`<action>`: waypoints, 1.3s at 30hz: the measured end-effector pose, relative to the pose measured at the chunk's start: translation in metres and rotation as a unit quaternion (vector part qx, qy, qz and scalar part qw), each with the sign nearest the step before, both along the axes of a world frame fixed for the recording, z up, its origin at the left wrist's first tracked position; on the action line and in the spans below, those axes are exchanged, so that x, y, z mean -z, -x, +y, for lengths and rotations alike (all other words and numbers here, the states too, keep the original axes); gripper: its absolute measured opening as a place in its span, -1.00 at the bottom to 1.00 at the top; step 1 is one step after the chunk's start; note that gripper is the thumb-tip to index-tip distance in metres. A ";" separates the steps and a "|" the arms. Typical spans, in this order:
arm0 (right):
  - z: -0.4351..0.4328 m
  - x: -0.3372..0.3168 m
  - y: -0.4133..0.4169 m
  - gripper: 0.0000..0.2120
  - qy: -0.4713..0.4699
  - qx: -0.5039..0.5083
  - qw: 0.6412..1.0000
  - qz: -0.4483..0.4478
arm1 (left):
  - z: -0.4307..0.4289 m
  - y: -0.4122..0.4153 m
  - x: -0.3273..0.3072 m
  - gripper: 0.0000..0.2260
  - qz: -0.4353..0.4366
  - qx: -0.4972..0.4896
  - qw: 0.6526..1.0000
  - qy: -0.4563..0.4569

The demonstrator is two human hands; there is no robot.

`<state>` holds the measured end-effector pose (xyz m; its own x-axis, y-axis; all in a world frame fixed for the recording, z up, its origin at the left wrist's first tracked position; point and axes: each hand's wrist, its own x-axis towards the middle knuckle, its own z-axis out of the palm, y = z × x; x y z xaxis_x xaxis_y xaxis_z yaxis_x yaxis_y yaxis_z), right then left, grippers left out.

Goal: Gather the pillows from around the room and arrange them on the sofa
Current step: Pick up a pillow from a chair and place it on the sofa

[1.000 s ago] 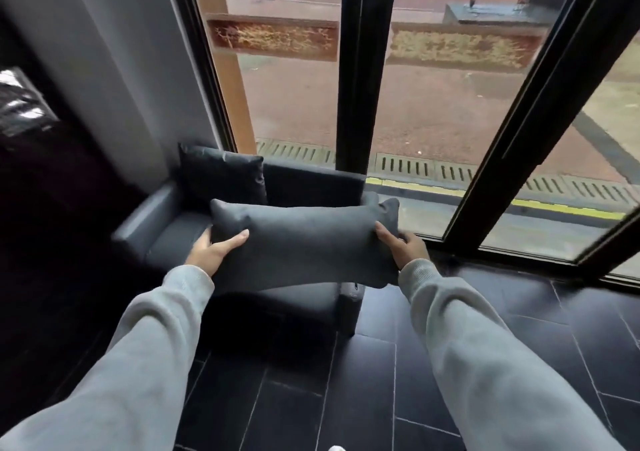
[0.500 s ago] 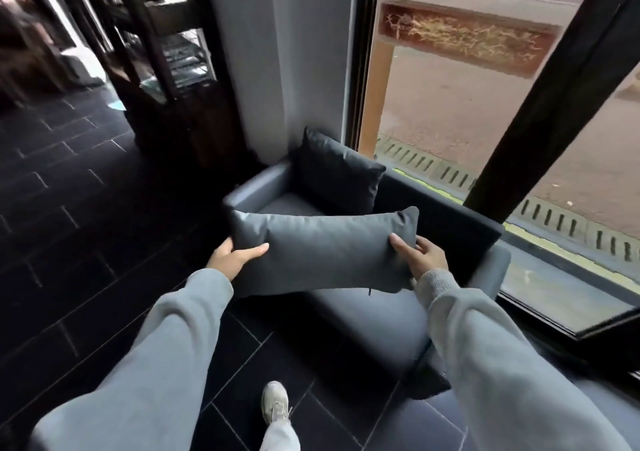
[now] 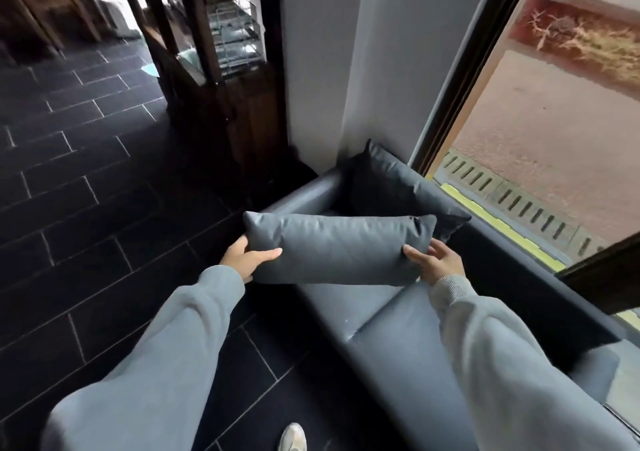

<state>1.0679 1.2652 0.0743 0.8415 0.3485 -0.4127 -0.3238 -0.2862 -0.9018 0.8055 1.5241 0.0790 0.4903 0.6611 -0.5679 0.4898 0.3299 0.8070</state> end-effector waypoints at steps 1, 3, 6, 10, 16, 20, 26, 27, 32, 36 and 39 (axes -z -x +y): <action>0.016 0.005 -0.014 -0.45 0.003 -0.007 1.000 -0.002 | 0.012 -0.010 0.006 -0.29 0.003 -0.004 1.000 0.001; 0.049 0.016 -0.047 -0.42 0.006 -0.023 1.000 -0.010 | 0.035 -0.031 0.021 -0.31 0.006 -0.015 1.000 0.008; 0.098 0.044 -0.095 -0.43 0.009 -0.068 0.997 -0.029 | 0.067 -0.062 0.056 -0.37 -0.001 -0.036 0.999 0.023; 0.163 0.103 -0.158 -0.43 0.020 -0.126 0.991 -0.034 | 0.098 -0.099 0.120 -0.50 0.002 -0.075 0.996 0.041; 0.255 0.233 -0.233 -0.48 0.023 -0.206 0.978 -0.009 | 0.115 -0.150 0.229 -0.60 0.038 -0.174 0.981 0.075; 0.291 0.308 -0.269 -0.54 0.022 -0.242 0.970 0.016 | 0.119 -0.181 0.292 -0.76 0.054 -0.210 0.972 0.096; 0.328 0.384 -0.314 -0.56 0.015 -0.268 0.963 0.010 | 0.135 -0.223 0.347 -0.84 0.082 -0.233 0.964 0.098; 0.333 0.394 -0.319 -0.55 0.014 -0.270 0.963 0.008 | 0.140 -0.229 0.354 -0.85 0.086 -0.236 0.963 0.098; 0.358 0.430 -0.343 -0.49 0.011 -0.270 0.962 0.025 | 0.161 -0.255 0.378 -0.87 0.113 -0.227 0.961 0.105; 0.366 0.452 -0.348 -0.37 0.030 -0.261 0.964 0.035 | 0.166 -0.265 0.395 -0.80 0.144 -0.225 0.957 0.116; 0.370 0.460 -0.343 -0.37 0.050 -0.250 0.967 0.015 | 0.170 -0.265 0.405 -0.71 0.166 -0.214 0.955 0.121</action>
